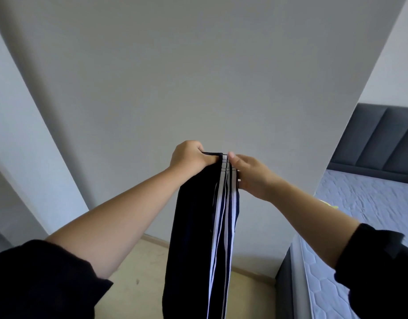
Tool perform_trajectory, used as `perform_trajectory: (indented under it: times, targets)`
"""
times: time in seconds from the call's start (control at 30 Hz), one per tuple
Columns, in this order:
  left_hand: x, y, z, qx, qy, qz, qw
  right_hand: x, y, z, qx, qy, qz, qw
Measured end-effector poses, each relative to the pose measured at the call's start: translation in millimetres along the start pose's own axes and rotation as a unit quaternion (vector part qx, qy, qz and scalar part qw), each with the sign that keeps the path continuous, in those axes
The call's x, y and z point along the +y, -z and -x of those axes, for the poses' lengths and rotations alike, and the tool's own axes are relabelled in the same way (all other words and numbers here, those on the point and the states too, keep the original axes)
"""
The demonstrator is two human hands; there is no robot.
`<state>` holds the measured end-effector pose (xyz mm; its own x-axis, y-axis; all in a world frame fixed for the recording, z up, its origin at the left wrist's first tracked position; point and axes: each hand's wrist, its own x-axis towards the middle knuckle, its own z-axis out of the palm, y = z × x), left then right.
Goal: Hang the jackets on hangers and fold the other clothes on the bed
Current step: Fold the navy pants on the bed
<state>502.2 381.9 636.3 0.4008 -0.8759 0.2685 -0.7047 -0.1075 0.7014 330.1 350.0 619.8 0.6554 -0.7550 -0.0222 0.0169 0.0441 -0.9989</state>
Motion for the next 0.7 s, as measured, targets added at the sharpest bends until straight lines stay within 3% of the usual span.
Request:
perform_trajectory:
  times: [0.13,0.2,0.27,0.37,0.43,0.53,0.7]
  targets:
    - [-6.1,-8.4,-5.5,-0.016,0.019,0.055,0.998,11.5,-10.4,-8.0,0.144,0.024,0.172,0.974]
    - [-11.9,-6.2,-9.6,-0.046,0.026,0.092,0.994,16.4,-10.9,-11.0,0.173,0.028,0.133,0.975]
    - [-18.5,0.4,-13.5,-0.104,0.048,0.177,0.978,19.6,-8.5,-13.1,0.163,0.015,0.026,0.986]
    - [-37.0,16.3,-17.0,-0.303,0.104,0.368,0.873,17.2,-3.5,-14.6,0.139,0.007,-0.102,0.985]
    - [-50.3,18.3,-16.4,-0.383,0.117,0.386,0.831,13.9,0.3,-12.5,0.09,0.0,-0.121,0.989]
    - [-55.7,5.8,-15.1,-0.365,0.126,0.369,0.846,11.3,4.8,-11.0,0.045,-0.01,-0.101,0.994]
    - [-47.3,-23.2,-21.6,-0.233,0.075,0.374,0.895,16.0,15.4,-14.2,0.119,-0.013,-0.086,0.989]
